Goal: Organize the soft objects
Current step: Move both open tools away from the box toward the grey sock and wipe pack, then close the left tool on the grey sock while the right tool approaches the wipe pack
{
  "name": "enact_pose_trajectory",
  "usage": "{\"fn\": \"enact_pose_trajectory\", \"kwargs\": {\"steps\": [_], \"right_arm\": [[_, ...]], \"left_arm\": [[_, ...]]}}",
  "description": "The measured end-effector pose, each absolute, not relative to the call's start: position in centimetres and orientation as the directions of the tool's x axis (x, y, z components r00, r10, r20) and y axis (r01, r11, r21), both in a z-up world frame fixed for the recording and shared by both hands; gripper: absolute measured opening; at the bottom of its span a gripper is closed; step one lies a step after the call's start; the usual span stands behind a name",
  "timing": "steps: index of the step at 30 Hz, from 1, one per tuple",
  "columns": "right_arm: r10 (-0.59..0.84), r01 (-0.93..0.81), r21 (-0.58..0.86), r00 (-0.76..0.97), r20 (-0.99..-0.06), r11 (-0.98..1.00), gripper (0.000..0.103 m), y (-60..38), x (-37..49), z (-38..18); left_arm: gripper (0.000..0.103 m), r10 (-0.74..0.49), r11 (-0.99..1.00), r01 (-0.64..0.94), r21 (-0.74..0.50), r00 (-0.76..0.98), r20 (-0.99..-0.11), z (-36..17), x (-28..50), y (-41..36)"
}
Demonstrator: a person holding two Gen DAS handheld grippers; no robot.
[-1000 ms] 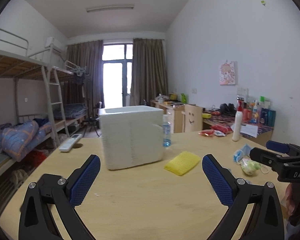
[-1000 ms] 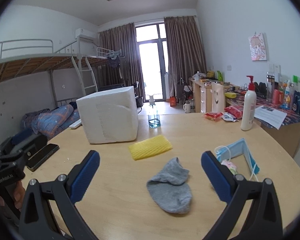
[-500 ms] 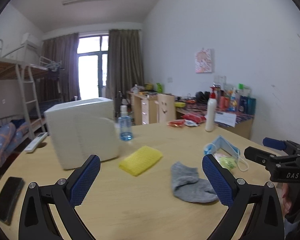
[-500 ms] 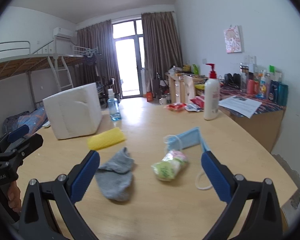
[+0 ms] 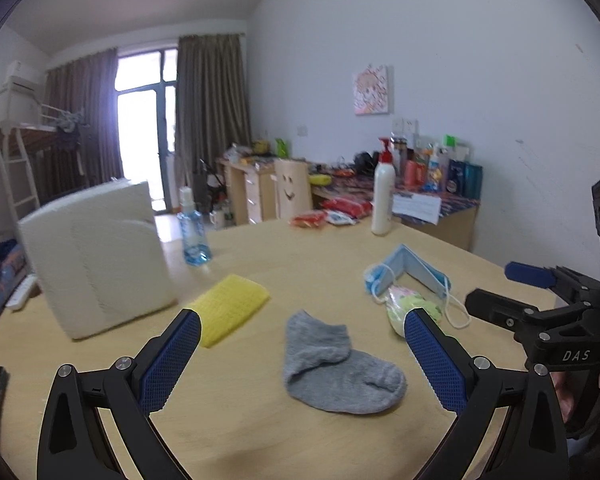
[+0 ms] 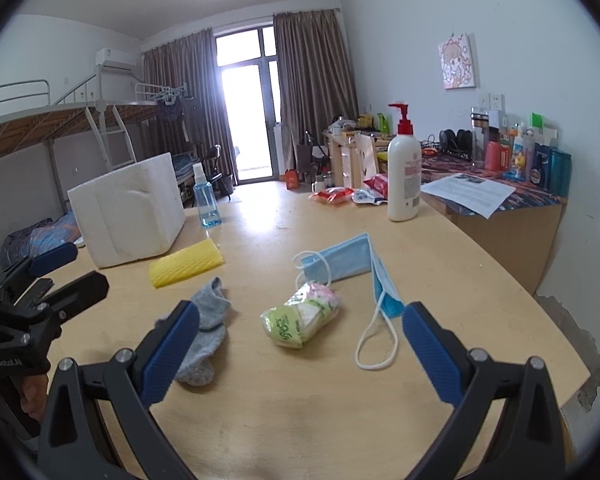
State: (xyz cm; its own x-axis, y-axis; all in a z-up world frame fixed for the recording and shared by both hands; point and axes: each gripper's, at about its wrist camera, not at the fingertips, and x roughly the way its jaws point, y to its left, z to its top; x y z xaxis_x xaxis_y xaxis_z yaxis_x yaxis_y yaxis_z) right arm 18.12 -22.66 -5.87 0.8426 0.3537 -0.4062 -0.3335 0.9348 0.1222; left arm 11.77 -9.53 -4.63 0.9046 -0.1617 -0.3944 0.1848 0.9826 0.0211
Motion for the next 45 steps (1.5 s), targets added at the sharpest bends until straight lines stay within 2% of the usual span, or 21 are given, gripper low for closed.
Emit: {"fn": "enact_pose_trajectory", "kwargs": {"steps": [7,13,18,24,32,40,42,43,45], "right_arm": [[0.380,-0.361,0.127,0.823,-0.422,0.924,0.103,-22.7,19.1,-6.2],[0.390,-0.375,0.122,0.811,-0.436,0.919,0.103,-22.6,19.6,-6.4],[0.393,-0.377,0.129,0.804,-0.446,0.917,0.103,-23.0,20.1,-6.7],[0.401,-0.383,0.137,0.792,-0.461,0.914,0.103,-23.2,20.6,-7.1],[0.425,-0.406,0.148,0.773,-0.470,0.902,0.103,-23.0,21.1,-7.4],[0.441,-0.429,0.142,0.755,-0.485,0.892,0.103,-22.6,21.4,-7.5],[0.444,-0.433,0.142,0.752,-0.488,0.890,0.103,-22.5,21.5,-7.4],[0.447,-0.437,0.144,0.748,-0.490,0.888,0.103,-22.3,21.6,-7.4],[0.454,-0.447,0.142,0.740,-0.496,0.883,0.103,-21.9,21.6,-7.2]], "left_arm": [[0.102,-0.201,0.977,0.211,-0.039,0.838,-0.507,-6.2,13.9,-9.9],[0.101,-0.214,0.972,0.230,-0.043,0.796,-0.566,-7.2,15.5,-10.4],[0.091,-0.238,0.962,0.267,-0.046,0.752,-0.614,-8.2,16.6,-11.2],[0.071,-0.263,0.953,0.295,-0.071,0.686,-0.678,-9.3,18.0,-11.9],[0.061,-0.209,0.966,0.252,-0.055,0.638,-0.742,-10.4,19.2,-12.0],[0.055,-0.165,0.970,0.242,-0.008,0.637,-0.753,-10.3,19.2,-12.3],[0.047,-0.155,0.973,0.229,-0.006,0.642,-0.751,-10.3,19.1,-12.0],[0.035,-0.156,0.975,0.221,-0.014,0.645,-0.748,-10.3,19.1,-11.8],[0.028,-0.166,0.979,0.198,-0.046,0.648,-0.744,-10.3,19.1,-11.0]]}}
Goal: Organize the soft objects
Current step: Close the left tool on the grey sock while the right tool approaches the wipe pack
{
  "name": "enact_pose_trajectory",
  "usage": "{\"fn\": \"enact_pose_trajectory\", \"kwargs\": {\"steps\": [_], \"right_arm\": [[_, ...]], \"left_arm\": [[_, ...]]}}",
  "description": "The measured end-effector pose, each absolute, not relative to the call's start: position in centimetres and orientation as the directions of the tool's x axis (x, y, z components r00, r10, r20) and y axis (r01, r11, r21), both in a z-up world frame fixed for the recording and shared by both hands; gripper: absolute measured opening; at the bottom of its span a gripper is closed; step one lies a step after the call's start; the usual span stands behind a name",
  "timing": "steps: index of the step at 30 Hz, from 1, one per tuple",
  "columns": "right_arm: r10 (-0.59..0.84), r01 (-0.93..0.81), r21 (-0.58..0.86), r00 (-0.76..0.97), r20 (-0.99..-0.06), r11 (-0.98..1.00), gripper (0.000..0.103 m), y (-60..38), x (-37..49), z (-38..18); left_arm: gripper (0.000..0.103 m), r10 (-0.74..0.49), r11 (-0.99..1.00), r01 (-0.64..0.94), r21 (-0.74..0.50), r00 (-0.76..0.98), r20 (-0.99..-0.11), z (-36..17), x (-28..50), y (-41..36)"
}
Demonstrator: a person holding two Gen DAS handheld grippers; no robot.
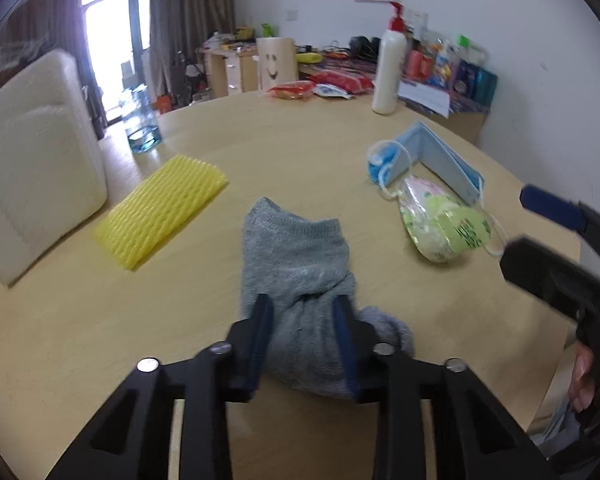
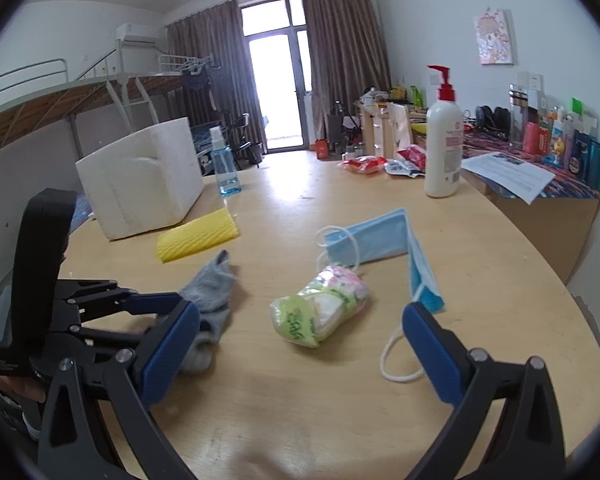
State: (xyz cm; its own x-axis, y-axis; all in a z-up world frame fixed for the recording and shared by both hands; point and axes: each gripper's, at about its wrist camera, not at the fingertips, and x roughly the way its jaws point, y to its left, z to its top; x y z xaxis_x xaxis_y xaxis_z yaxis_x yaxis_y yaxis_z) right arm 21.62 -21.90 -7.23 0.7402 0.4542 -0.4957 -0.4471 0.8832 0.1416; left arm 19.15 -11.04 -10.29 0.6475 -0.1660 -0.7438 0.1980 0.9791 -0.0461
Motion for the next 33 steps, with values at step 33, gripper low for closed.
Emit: {"fn": "enact_pose_trajectory", "kwargs": {"steps": [33], "right_arm": [[0.394,-0.408,0.149,0.623,-0.676,0.901,0.078,-18.6,26.5,-9.3]], "left_arm": [[0.013,-0.241,0.965,0.241,-0.101,0.669,-0.703,-9.5,18.2,-10.1]]}}
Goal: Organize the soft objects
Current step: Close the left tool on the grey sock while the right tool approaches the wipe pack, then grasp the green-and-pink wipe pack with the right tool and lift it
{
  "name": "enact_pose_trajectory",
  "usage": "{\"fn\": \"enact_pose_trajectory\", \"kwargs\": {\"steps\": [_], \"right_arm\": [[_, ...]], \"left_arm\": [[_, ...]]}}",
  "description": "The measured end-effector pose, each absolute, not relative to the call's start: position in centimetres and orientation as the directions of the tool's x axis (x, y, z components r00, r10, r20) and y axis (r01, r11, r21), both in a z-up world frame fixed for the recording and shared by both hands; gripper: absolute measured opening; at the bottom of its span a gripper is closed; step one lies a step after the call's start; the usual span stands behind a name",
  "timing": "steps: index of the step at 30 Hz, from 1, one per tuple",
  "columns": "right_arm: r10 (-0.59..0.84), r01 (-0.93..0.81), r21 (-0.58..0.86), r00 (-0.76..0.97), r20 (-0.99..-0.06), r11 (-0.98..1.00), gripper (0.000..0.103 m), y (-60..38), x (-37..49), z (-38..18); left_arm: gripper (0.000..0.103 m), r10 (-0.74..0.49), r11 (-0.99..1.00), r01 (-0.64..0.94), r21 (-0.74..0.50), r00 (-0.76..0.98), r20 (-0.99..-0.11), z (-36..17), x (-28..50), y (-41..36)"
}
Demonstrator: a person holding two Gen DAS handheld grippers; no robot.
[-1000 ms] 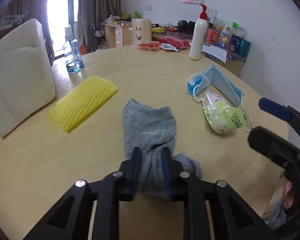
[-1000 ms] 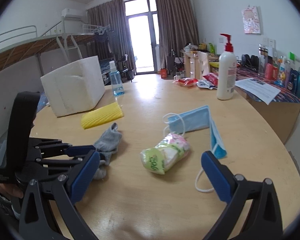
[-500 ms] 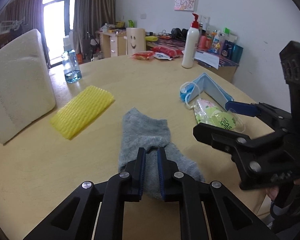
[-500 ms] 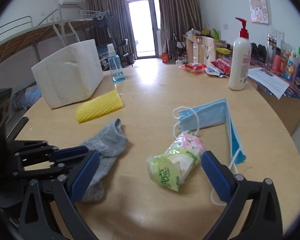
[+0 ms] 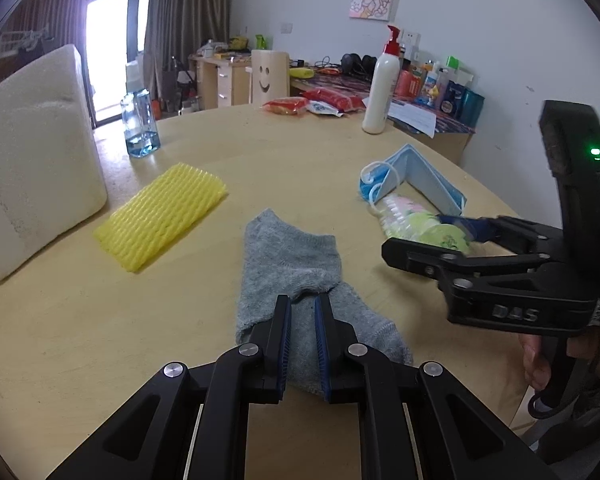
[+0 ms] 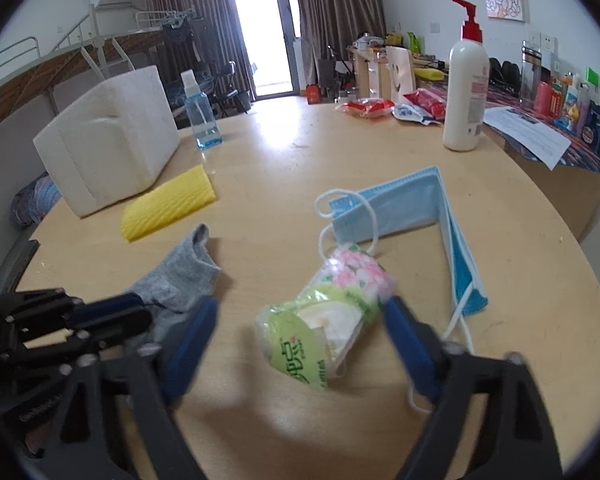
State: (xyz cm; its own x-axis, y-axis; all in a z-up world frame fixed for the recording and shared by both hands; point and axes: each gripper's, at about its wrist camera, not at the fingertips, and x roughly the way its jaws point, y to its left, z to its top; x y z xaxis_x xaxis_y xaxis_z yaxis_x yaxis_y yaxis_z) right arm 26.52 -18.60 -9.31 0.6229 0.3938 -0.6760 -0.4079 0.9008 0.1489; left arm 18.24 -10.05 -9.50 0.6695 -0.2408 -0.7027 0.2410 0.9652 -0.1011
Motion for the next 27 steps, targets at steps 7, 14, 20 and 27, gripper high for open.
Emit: {"fn": "enact_pose_trajectory", "kwargs": {"steps": [7,14,20,27], "right_arm": [[0.355,-0.379,0.132,0.610,-0.709,0.916,0.048,-18.8,26.8,-9.8],[0.347,-0.371,0.128,0.617,-0.706,0.920,0.037,-19.4,26.7,-9.8],[0.369,-0.381,0.144,0.624,-0.688,0.913,0.037,-19.7,26.1,-9.4],[0.385,-0.384,0.155,0.644,-0.662,0.910,0.037,-20.0,25.3,-8.6]], "left_arm": [[0.034,-0.216,0.970,0.229,-0.079,0.672,-0.708,-9.7,18.1,-10.2],[0.060,-0.188,0.974,0.221,-0.046,0.680,-0.709,-9.8,18.1,-10.5],[0.067,-0.153,0.980,0.194,-0.033,0.647,-0.747,-10.6,18.8,-10.4],[0.013,-0.139,0.977,0.213,-0.001,0.636,-0.759,-10.3,19.0,-11.0]]}}
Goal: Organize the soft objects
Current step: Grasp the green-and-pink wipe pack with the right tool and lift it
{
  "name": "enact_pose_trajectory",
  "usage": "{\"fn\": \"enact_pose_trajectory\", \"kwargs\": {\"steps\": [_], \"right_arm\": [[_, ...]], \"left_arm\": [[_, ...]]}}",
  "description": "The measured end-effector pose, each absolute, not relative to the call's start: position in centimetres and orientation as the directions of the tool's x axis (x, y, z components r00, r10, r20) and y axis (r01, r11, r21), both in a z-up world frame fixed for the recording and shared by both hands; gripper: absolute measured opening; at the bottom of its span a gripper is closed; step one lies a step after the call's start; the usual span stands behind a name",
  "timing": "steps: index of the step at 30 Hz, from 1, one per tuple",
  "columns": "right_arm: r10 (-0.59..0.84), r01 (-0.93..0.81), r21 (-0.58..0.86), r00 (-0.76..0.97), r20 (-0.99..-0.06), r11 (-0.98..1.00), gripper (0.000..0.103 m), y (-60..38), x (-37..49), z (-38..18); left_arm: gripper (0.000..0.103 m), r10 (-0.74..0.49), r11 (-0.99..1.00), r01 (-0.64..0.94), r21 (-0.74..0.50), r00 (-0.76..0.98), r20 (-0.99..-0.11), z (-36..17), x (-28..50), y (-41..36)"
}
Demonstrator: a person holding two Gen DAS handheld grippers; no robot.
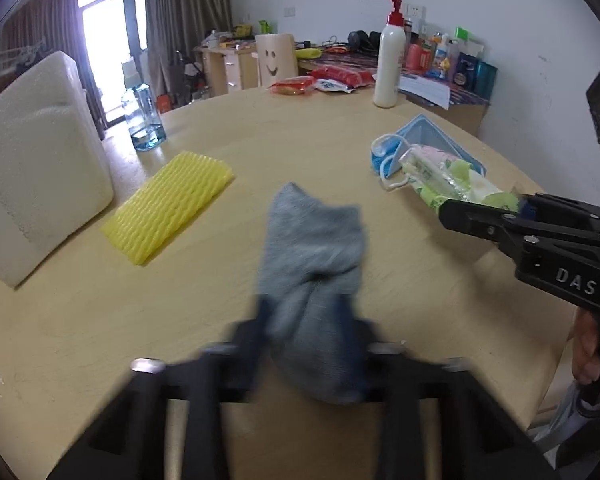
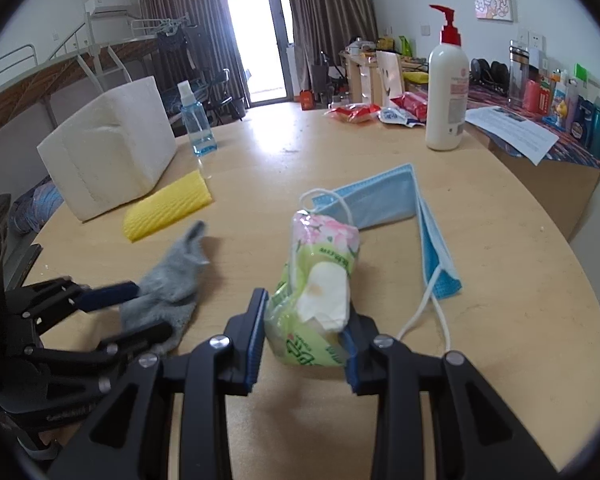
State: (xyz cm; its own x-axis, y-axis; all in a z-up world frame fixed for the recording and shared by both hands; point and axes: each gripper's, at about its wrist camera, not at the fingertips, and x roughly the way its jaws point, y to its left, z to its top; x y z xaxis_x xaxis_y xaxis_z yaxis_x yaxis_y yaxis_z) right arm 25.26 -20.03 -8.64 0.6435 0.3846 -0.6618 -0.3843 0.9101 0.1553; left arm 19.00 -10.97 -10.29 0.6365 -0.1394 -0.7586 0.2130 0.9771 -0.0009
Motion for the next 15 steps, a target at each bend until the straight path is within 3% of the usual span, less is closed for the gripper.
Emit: {"fn": "enact_pose_trajectory", "kwargs": {"steps": [15], "right_arm": [[0.438,-0.425,0.168,0.687,-0.580,0.889,0.037,-20.5,23.4,-6.6]], "left_arm": [[0.012,-0.168,0.972,0.235,0.012,0.729,-0.663,-7.7,16.7,-10.7]]}}
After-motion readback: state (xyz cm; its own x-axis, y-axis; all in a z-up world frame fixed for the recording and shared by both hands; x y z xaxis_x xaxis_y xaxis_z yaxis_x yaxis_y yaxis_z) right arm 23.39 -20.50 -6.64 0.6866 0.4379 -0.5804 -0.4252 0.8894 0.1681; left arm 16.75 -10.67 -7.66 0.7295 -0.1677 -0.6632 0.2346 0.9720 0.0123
